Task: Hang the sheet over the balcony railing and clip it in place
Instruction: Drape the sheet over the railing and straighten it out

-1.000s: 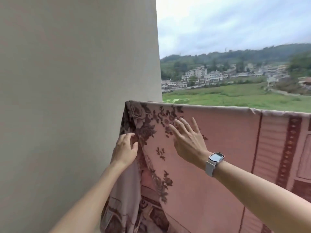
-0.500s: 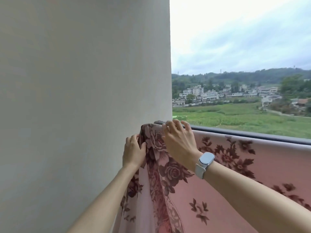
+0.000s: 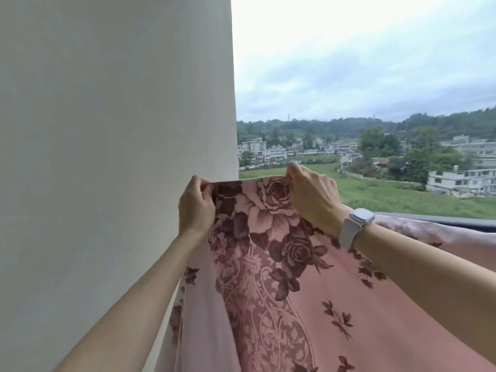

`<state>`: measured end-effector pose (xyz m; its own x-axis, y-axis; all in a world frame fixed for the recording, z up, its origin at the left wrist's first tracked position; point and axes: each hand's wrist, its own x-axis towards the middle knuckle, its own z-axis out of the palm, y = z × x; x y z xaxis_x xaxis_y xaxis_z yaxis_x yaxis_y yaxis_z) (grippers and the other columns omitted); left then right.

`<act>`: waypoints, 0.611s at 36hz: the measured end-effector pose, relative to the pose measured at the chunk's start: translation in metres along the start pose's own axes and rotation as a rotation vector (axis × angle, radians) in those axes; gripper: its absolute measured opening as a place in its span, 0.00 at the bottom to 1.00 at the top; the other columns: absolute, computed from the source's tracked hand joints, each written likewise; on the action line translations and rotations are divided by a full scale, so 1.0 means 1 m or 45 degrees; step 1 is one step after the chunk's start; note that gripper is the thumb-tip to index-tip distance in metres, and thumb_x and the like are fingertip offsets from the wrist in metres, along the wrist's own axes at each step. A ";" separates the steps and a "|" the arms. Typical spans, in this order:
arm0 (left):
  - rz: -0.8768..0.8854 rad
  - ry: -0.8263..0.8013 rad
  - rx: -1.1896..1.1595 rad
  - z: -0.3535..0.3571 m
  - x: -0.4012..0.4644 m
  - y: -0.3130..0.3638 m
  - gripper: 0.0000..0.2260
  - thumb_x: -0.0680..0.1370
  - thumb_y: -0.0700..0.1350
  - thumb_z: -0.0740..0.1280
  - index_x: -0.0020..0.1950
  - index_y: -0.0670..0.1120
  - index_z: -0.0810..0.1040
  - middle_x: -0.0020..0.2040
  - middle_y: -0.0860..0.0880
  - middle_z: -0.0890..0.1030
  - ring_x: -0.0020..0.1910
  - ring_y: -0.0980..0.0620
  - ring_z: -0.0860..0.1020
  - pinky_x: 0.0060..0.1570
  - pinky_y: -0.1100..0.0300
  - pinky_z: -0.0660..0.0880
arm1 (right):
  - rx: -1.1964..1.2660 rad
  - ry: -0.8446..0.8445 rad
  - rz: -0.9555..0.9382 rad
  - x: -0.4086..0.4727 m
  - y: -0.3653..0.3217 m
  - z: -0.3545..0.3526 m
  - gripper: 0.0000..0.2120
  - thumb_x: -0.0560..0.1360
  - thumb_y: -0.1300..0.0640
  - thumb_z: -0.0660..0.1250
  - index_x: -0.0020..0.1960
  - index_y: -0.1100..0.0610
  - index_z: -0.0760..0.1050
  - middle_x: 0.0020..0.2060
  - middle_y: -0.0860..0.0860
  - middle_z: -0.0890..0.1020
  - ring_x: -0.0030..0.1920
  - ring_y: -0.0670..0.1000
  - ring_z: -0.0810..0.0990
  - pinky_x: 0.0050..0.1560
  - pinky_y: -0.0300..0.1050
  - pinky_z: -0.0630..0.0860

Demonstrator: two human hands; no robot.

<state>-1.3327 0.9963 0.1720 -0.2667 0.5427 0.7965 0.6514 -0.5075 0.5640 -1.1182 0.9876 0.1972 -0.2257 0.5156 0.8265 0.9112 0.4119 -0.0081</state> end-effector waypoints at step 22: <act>0.718 -0.432 -0.349 0.173 -0.061 0.258 0.06 0.78 0.41 0.63 0.52 0.41 0.77 0.48 0.46 0.81 0.39 0.50 0.78 0.38 0.63 0.71 | -0.666 0.174 0.647 -0.120 0.211 -0.218 0.05 0.79 0.63 0.53 0.49 0.63 0.67 0.31 0.58 0.76 0.27 0.53 0.71 0.27 0.41 0.64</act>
<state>-1.0251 0.9483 0.2316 0.3232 0.3034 0.8964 0.4109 -0.8983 0.1559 -0.8240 0.8491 0.2187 0.2813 0.4354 0.8552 0.9448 -0.2816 -0.1674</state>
